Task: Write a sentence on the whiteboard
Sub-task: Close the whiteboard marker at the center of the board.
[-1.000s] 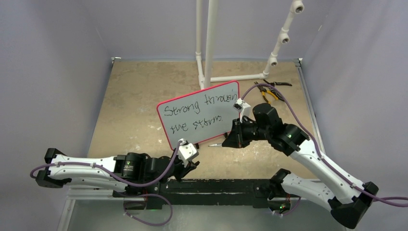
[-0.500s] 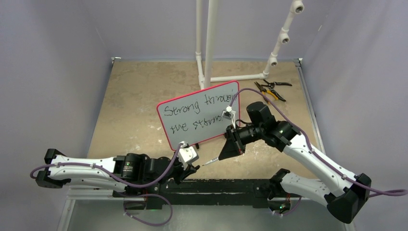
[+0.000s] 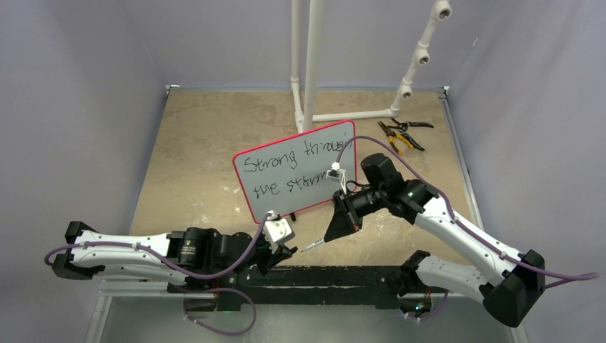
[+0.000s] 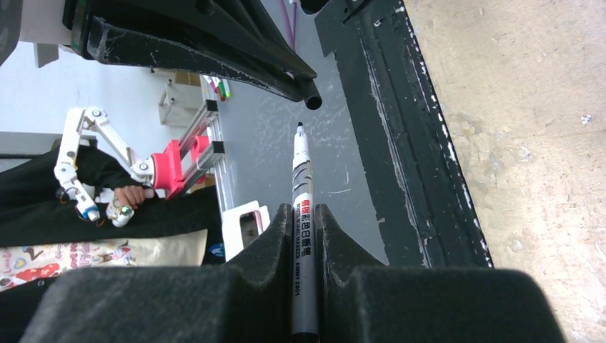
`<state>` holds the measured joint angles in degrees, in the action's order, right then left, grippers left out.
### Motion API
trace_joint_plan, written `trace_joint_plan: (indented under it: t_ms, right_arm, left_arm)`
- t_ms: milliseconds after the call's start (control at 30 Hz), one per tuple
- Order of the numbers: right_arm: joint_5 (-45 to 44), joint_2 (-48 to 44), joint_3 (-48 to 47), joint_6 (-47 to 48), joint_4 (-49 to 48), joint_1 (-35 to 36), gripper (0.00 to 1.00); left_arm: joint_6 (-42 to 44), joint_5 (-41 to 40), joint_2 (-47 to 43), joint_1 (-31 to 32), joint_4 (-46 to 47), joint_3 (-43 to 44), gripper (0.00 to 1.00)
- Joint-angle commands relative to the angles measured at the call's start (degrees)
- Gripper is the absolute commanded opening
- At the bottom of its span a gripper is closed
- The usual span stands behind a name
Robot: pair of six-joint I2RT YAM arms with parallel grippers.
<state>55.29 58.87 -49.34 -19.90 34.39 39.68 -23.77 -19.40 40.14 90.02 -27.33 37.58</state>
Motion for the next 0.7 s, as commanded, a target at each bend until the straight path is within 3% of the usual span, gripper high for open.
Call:
trace_joint_plan:
  t_ms: [0, 667]
  right_arm:
    - [2.28, 0.28, 0.13, 1.20, -2.82, -0.13, 0.00]
    - [3.63, 2.57, 0.40, 2.05, -4.04, -0.68, 0.00]
  left_arm:
    - [1.77, 1.74, -0.26, 0.07, 2.55, -0.30, 0.00]
    - [1.89, 1.84, -0.24, 0.07, 2.64, -0.32, 0.00]
